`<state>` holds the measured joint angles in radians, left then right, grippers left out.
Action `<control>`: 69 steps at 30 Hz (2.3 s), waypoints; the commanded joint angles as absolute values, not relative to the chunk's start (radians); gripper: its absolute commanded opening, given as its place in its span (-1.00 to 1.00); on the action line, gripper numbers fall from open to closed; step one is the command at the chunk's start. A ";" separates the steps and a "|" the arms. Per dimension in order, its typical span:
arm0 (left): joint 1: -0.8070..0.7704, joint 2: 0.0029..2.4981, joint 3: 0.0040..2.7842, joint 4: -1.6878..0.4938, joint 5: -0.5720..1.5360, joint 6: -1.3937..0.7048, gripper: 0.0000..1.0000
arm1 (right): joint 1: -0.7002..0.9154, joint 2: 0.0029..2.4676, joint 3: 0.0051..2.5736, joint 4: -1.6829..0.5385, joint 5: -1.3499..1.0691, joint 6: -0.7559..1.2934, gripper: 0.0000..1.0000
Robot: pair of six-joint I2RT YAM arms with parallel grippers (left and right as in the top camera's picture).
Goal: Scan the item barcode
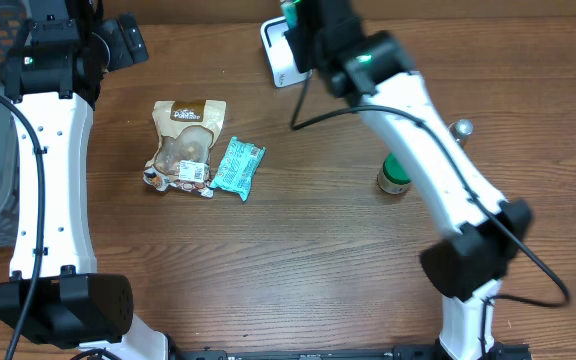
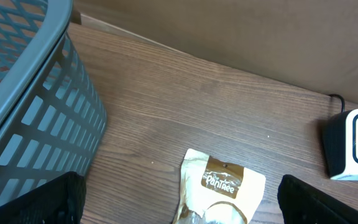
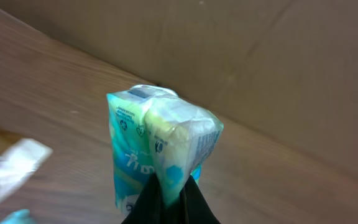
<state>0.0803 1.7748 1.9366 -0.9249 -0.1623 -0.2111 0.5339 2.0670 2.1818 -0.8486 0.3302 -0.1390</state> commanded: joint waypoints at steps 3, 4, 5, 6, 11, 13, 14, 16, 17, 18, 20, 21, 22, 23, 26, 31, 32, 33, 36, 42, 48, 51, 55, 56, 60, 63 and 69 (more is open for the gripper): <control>0.085 1.778 1.945 -0.925 -0.175 -0.224 0.99 | 0.586 2.218 2.179 -0.698 0.637 -0.399 -0.93; 0.085 1.778 1.945 -0.925 -0.175 -0.225 0.99 | 0.591 2.238 2.179 -0.669 0.663 -0.429 -0.93; 0.085 1.778 1.945 -0.925 -0.175 -0.225 0.99 | 0.596 2.266 2.179 -0.632 0.687 -0.465 -0.93; 0.085 1.778 1.945 -0.925 -0.175 -0.225 0.99 | 0.600 2.287 2.179 -0.604 0.704 -0.490 -0.93; 0.085 1.778 1.945 -0.925 -0.175 -0.225 0.99 | 0.601 2.383 2.179 -0.460 0.779 -0.587 -0.93; 0.085 1.778 1.945 -0.925 -0.175 -0.225 0.99 | 0.600 2.410 2.179 -0.417 0.794 -0.612 -0.93; 0.085 1.778 1.945 -0.925 -0.175 -0.225 0.99 | 0.600 2.421 2.179 -0.396 0.794 -0.628 -0.93; 0.085 1.778 1.945 -0.925 -0.175 -0.225 0.99 | 0.600 2.439 2.179 -0.360 0.793 -0.661 -0.93; 0.085 1.778 1.945 -0.925 -0.175 -0.225 0.99 | 0.600 2.450 2.179 -0.339 0.793 -0.678 -0.93; 0.085 1.778 1.945 -0.925 -0.176 -0.225 0.99 | 0.600 2.456 2.179 -0.323 0.793 -0.690 -0.93; 0.085 1.778 1.945 -0.925 -0.175 -0.225 0.99 | 0.600 2.467 2.179 -0.297 0.789 -0.690 -0.93; 0.085 1.778 1.945 -0.925 -0.175 -0.225 0.99 | 0.600 2.475 2.179 -0.289 0.777 -0.690 -0.93; 0.085 1.778 1.945 -0.925 -0.175 -0.225 0.99 | 0.600 2.479 2.179 -0.280 0.772 -0.690 -0.93; 0.085 1.778 1.945 -0.925 -0.175 -0.225 0.99 | 0.599 2.486 2.179 -0.269 0.773 -0.690 -0.93; 0.085 1.778 1.945 -0.925 -0.175 -0.225 0.99 | 0.598 2.514 2.179 -0.250 0.774 -0.690 -0.93; 0.085 1.778 1.945 -0.925 -0.175 -0.225 0.99 | 0.583 2.547 2.178 -0.229 0.763 -0.690 -0.93; 0.085 1.778 1.945 -0.925 -0.175 -0.225 0.99 | 0.581 2.548 2.178 -0.228 0.756 -0.689 -0.93; 0.085 1.778 1.945 -0.925 -0.175 -0.225 0.99 | 0.579 2.548 2.178 -0.229 0.739 -0.689 -0.93; 0.085 1.778 1.945 -0.925 -0.175 -0.225 0.99 | 0.573 2.548 2.179 -0.229 0.696 -0.684 -0.93; 0.085 1.778 1.945 -0.925 -0.176 -0.225 0.99 | 0.574 2.506 2.181 -0.284 0.767 -0.623 -0.93; 0.085 1.778 1.945 -0.925 -0.175 -0.225 0.99 | 0.584 2.327 2.181 -0.519 0.766 -0.435 -0.93; 0.085 1.778 1.945 -0.925 -0.175 -0.225 0.99 | 0.578 2.243 2.181 -0.722 0.736 -0.260 -0.93; 0.085 1.778 1.945 -0.925 -0.175 -0.225 0.99 | 0.543 2.173 2.181 -1.043 0.545 -0.015 -0.93; 0.085 1.778 1.945 -0.925 -0.175 -0.225 0.99 | 0.531 2.172 2.181 -1.113 0.487 0.030 -0.93; 0.085 1.778 1.945 -0.925 -0.175 -0.225 0.99 | 0.473 2.177 2.146 -1.284 0.276 0.146 -0.93; 0.085 1.778 1.945 -0.925 -0.175 -0.225 0.99 | 0.431 2.178 2.073 -1.309 0.142 0.177 -0.93; 0.085 1.778 1.945 -0.925 -0.175 -0.225 0.99 | 0.382 2.178 1.840 -1.208 0.092 0.185 -0.92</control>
